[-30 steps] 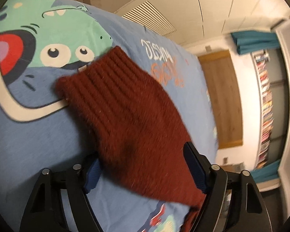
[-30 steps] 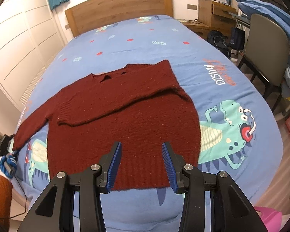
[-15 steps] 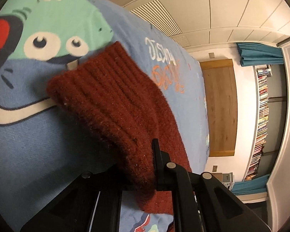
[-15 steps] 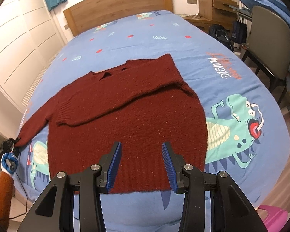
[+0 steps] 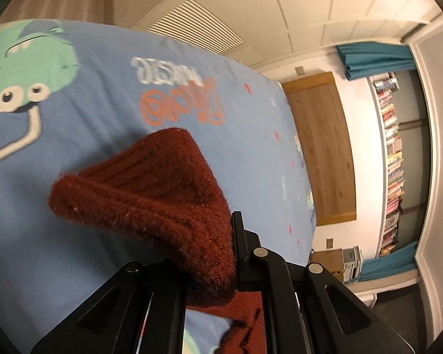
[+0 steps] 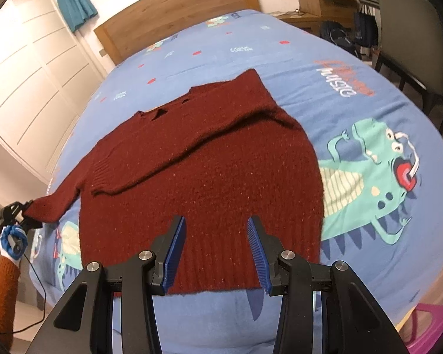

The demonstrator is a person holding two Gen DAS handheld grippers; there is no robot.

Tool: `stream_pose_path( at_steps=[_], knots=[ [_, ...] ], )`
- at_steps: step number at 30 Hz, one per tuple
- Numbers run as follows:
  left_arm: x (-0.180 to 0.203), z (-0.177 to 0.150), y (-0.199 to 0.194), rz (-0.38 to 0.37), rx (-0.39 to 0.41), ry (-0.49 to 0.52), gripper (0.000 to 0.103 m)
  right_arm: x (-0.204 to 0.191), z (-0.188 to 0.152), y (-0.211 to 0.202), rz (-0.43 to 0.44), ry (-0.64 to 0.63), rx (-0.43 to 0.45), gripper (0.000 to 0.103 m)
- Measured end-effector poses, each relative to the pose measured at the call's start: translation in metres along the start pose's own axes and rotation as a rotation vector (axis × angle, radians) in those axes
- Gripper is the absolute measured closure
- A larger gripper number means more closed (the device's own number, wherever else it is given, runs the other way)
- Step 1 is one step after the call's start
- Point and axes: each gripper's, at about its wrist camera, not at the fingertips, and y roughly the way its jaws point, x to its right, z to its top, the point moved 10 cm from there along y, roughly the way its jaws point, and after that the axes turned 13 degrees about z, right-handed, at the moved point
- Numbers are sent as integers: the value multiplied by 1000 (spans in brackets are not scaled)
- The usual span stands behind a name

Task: Fold small clothes
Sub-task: 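Carry the held sleeve across the sweater body and open the left gripper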

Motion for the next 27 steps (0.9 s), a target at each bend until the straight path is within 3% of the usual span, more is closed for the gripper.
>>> stream_pose_path(
  at_steps=[11,20,27],
  knots=[
    [112,-69,17,-108,-54,120,97,39,-7,-4,8,14,13,58],
    [215,-161,50,-201,-165,237,97,67,-9,-12,0,10,26,58],
    [263,-243,83,-216,-273,343,97,98,-14,-24,-26,38,39,58]
  ],
)
